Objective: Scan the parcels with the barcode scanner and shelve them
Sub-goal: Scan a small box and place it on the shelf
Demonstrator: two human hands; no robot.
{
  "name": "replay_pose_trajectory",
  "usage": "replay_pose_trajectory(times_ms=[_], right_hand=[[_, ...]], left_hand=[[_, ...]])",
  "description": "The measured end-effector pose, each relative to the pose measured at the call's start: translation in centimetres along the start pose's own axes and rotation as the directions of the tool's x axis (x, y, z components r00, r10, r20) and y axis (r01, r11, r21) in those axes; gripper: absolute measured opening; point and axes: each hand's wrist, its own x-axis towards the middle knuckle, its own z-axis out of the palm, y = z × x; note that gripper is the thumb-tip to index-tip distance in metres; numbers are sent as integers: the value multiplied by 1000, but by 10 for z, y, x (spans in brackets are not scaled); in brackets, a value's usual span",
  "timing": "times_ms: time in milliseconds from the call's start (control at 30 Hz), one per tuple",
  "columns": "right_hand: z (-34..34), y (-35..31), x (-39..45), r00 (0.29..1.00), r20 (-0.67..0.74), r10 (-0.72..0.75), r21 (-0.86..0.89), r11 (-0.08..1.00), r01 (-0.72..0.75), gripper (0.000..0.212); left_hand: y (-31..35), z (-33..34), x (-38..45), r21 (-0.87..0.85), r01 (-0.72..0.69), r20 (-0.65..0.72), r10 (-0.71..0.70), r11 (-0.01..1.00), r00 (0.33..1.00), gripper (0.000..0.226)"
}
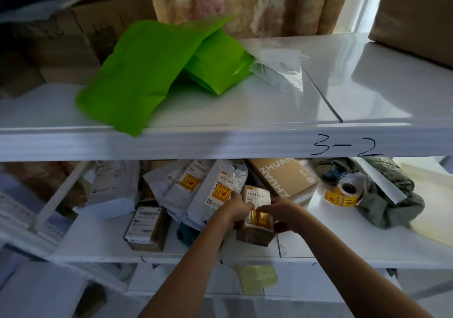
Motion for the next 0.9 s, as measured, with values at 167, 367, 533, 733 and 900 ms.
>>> replay_pose_trajectory(times_ms=[167, 367, 533, 733, 900], right_hand=[[14, -24, -7, 942, 17, -336, 142, 933, 331, 61], [80, -65, -46, 840, 290, -458, 390, 858, 334, 58], [169, -78, -90, 712, 420, -563, 408, 818, 406, 52], [287, -83, -161, 537, 612, -581, 329, 804, 495, 47], [412, -76, -236, 442, 742, -504, 225, 809, 543, 55]], left_hand=[[-22, -30, -41, -374, -195, -220, 118, 906, 968, 46], [-70, -66, -115, -686, -319, -420, 2, 654, 907, 41], [-128, -92, -188, -644, -452, -632, -97, 618, 769, 30], [-224, -123, -291, -616, -532, -747, -218, 581, 628, 28], [-320, -147, -394, -595, -595, -800, -325, 540, 505, 31]])
